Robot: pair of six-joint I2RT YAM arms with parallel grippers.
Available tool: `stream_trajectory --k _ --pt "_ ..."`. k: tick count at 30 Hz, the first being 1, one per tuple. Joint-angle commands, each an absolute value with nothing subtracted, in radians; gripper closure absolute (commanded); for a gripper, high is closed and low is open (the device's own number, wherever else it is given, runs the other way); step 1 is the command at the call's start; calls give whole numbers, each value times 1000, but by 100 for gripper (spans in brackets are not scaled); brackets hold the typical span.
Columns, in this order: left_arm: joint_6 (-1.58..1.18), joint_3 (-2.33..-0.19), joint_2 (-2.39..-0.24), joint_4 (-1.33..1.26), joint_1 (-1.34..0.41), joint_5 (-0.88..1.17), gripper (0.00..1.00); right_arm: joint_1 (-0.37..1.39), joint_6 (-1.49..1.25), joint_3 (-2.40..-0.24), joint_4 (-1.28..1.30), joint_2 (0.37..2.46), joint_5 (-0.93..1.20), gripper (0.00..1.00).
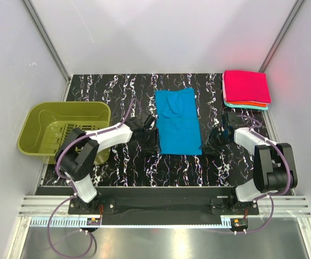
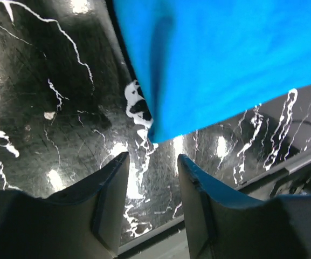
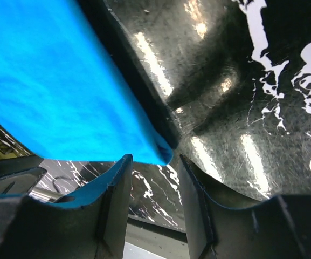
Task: Fold and stack the t-shirts
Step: Fold the tshirt
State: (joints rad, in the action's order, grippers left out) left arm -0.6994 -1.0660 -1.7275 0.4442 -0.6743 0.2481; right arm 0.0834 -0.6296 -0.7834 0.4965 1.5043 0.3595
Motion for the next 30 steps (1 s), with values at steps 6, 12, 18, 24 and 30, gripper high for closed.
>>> stream_trajectory --k 6,12,18,24,30 --pt "-745 -1043 -1801 293 -699 232 82 92 -664 -742 367 1532 374 53" --pt "-778 -991 -1770 298 -715 222 98 121 -683 -716 342 1545 390 53" --pt "-793 -956 -1737 310 -727 212 99 129 -684 -686 336 1516 365 62" --pt "-776 -971 -1697 411 -726 127 71 140 -678 -652 322 1494 373 100" --pt "-836 -913 -1576 408 -727 123 55 169 -701 -594 319 1402 374 100"
